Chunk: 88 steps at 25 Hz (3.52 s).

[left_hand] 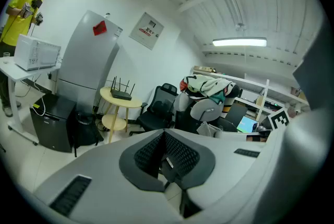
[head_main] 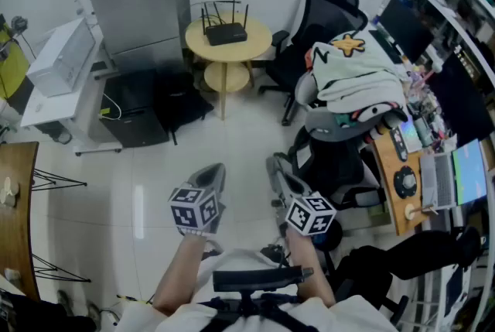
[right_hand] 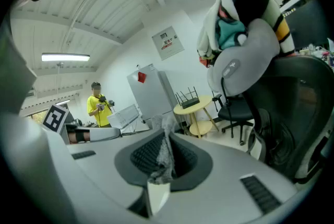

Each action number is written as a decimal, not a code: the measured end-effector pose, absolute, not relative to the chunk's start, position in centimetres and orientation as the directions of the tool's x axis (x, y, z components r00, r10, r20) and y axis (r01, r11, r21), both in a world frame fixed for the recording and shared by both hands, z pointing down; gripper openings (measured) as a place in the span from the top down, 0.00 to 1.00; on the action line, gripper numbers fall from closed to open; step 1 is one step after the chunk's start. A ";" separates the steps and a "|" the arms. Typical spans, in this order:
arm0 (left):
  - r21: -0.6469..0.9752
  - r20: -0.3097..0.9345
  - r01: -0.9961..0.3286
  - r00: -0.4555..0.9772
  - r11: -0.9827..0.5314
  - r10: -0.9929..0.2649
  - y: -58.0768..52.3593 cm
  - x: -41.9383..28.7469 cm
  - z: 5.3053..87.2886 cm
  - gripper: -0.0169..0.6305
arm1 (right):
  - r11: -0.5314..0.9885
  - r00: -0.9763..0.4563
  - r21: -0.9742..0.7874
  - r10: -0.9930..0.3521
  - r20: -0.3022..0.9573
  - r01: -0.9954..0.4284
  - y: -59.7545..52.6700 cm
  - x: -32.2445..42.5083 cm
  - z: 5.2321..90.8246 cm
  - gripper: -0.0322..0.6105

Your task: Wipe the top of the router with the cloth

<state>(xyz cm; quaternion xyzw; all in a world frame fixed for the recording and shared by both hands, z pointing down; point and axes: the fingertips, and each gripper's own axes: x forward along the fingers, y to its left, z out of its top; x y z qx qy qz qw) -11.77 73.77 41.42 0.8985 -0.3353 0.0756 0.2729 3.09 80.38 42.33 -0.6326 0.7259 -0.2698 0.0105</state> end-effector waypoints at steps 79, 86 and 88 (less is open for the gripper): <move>0.464 0.402 -0.679 0.733 -0.568 -0.548 7.3 3.6 46.9 0.99 | 0.099 -0.293 -0.455 -0.878 0.379 -0.885 14.4 17.9 47.6 0.89; 0.464 0.429 -0.718 0.694 -0.519 -0.578 -2.1 3.4 49.3 0.99 | 0.101 -0.296 -0.404 -0.840 0.455 -0.909 4.2 19.0 50.7 0.89; 0.461 0.440 -0.731 0.681 -0.503 -0.585 -4.1 2.9 50.5 0.99 | 0.122 -0.307 -0.382 -0.826 0.473 -0.916 1.1 18.3 51.9 0.89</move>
